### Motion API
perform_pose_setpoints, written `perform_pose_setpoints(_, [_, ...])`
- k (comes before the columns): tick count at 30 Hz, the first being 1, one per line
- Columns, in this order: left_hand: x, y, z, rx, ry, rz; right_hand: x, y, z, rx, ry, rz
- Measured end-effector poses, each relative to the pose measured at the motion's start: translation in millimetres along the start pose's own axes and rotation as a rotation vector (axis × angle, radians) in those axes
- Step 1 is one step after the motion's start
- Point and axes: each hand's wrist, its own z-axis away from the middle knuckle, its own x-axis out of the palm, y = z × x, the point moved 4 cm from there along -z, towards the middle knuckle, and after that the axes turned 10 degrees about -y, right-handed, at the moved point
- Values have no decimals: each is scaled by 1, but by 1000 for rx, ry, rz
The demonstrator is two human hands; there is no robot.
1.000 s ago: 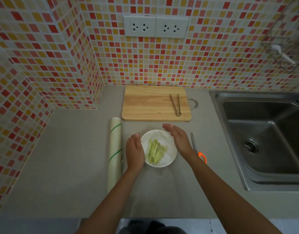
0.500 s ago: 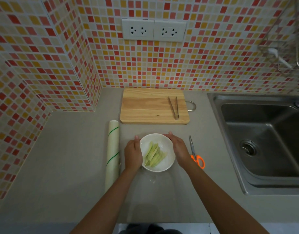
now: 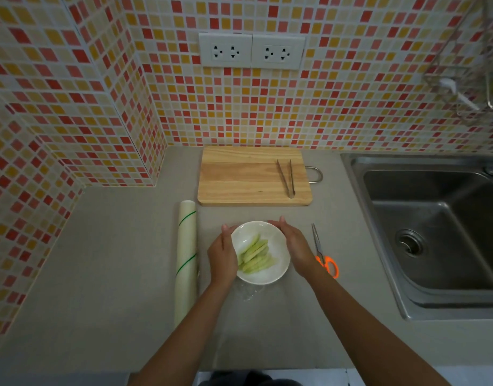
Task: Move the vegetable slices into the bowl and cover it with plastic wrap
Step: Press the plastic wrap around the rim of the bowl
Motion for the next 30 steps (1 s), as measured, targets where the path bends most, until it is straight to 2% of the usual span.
perform_pose_setpoints(4, [6, -2, -5, -74, -62, 124, 4, 12, 5, 10, 48, -48])
perform_pose_setpoints(9, [7, -2, -20, -88, -184, 84, -5, 4, 4, -85, 146, 4])
perform_pose_setpoints(13, [5, -6, -27, -99, -193, 63, 2, 5, 2, -70, 81, 38])
perform_pose_setpoints(18, [-2, -2, -33, -113, -267, -25, 3, 12, 2, -106, 101, 7])
perform_pose_setpoints(21, [-3, -1, -36, -129, -335, -109, 2, 13, -1, -111, 104, 35])
perform_pose_setpoints(25, [-10, 0, -35, -224, -456, -108, 0, 17, -2, -114, 105, 53])
perform_pose_setpoints(30, [-12, 6, -34, -215, -517, -136, -2, 17, -2, -129, 97, 55])
